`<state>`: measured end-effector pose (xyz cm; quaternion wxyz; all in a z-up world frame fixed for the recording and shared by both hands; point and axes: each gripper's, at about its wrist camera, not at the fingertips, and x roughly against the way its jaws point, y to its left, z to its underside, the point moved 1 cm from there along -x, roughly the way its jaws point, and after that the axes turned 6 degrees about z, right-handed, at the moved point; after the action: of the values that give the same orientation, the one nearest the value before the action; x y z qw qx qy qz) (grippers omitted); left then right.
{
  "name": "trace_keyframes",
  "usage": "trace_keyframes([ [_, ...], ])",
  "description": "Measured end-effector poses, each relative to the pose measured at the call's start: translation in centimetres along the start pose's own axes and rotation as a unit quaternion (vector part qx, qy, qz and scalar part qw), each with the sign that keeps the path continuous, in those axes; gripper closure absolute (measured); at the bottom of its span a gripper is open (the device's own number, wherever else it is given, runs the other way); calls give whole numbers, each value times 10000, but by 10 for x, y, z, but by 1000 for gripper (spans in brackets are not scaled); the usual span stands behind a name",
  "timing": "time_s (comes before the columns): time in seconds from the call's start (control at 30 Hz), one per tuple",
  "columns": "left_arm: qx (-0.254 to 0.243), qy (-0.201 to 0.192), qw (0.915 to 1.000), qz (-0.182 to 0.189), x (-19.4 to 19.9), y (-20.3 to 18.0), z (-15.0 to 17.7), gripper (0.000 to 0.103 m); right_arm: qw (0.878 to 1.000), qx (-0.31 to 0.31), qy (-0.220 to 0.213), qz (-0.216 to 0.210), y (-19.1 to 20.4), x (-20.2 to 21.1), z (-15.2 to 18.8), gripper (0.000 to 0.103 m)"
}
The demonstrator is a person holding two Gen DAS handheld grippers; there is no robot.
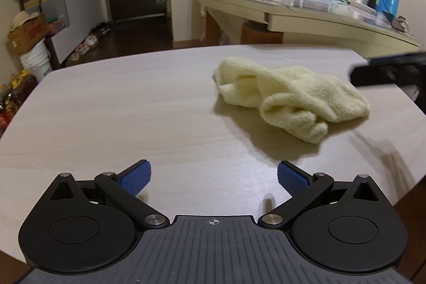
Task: Fold towel
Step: 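Reach the right gripper to the towel and pinch one corner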
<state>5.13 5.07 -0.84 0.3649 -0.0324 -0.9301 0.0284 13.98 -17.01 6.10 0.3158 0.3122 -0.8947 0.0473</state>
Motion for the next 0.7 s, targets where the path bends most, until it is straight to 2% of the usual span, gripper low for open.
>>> trace_keyframes([
  [0.17, 112, -58, 9999, -83, 0, 14, -6, 0, 9984, 172, 268, -461, -6, -48, -32, 23],
  [0.3, 227, -70, 9996, -124, -2, 29, -10, 0, 9959, 444, 588, -529, -5, -89, -48, 30],
  [0.37, 275, -50, 9995, -133, -4, 35, -12, 0, 9946, 486, 738, -541, -6, -105, -50, 35],
  [0.6, 416, -13, 9991, -98, -9, 53, -15, 0, 9880, 812, 1183, -566, 4, -145, -49, 41],
  [0.7, 417, -30, 9991, -81, -11, 57, -18, 0, 9859, 952, 1258, -566, 10, -151, -47, 54],
])
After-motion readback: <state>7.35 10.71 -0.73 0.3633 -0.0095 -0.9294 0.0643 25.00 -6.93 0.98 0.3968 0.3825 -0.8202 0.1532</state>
